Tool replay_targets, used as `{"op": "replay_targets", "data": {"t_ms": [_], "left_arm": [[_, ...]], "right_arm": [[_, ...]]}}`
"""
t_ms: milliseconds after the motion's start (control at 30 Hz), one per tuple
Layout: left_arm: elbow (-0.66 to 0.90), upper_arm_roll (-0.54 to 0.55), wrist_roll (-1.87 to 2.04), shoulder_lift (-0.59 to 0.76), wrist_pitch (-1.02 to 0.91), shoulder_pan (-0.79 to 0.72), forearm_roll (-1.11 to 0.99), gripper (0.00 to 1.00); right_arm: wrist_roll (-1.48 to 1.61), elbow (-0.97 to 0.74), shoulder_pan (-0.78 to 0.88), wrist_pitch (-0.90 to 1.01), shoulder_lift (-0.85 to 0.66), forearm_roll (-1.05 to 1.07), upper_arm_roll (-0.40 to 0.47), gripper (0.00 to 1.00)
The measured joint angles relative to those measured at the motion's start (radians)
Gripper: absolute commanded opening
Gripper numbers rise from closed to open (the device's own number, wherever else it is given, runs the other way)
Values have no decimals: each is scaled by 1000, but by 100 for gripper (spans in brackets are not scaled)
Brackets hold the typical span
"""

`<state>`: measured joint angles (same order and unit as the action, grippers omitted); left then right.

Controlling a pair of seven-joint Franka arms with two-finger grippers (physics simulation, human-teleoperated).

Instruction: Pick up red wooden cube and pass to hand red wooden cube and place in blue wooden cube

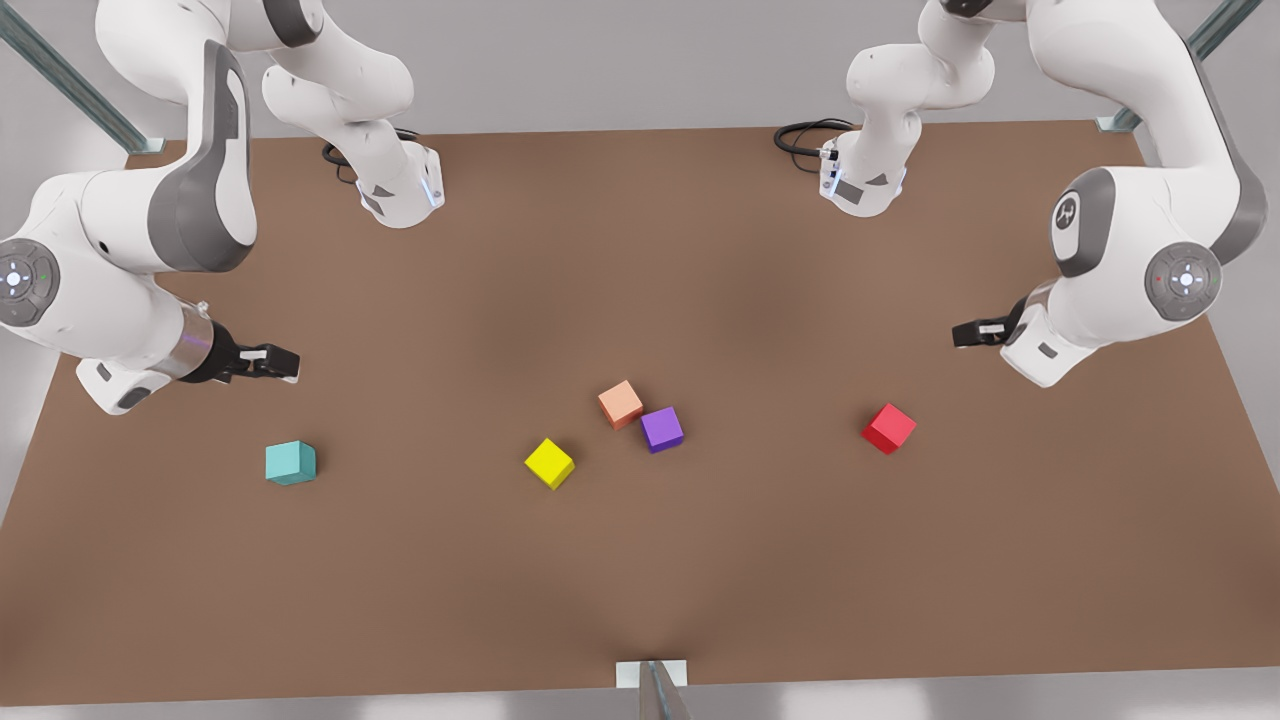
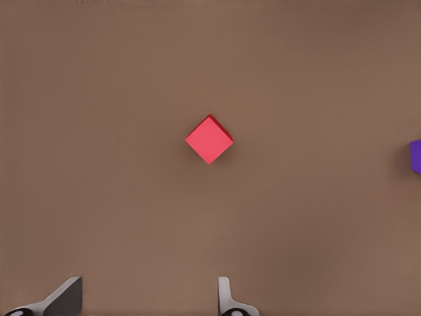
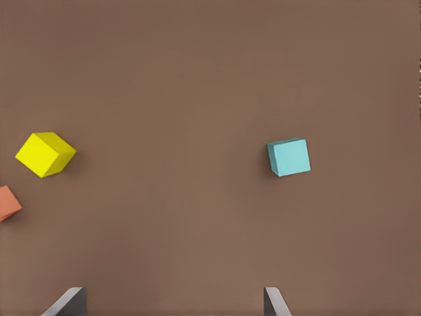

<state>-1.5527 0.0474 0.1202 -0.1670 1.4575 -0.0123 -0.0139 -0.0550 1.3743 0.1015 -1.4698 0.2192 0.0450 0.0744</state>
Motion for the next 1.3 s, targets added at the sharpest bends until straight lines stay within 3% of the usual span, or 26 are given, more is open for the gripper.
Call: {"op": "replay_targets", "data": {"t_ms": [133, 267, 333, 533, 633, 900, 1300], "left_arm": [[1, 0, 12, -28, 14, -3, 0, 100], [89, -4, 43, -288, 89, -20, -1, 100], [78, -25, 82, -355, 156, -21, 6, 100], [-205, -55, 288, -317, 438, -42, 34, 100], [-265, -55, 401, -309, 562, -47, 52, 100], [-355, -55, 568, -325, 734, -61, 61, 100], [-358, -55, 629, -397, 791, -68, 58, 100]], "right_arm": [[-3, 1, 8, -6, 1, -12, -3, 100], [-4, 2, 8, -7, 1, -18, -3, 100], [-4, 5, 7, -6, 2, -20, -3, 100], [-4, 13, 9, -8, 4, -26, -3, 100], [-4, 14, 9, -9, 4, -29, -4, 100], [-4, 16, 9, -8, 6, -31, -4, 100], [-2, 16, 7, -9, 10, -31, -4, 100]]}}
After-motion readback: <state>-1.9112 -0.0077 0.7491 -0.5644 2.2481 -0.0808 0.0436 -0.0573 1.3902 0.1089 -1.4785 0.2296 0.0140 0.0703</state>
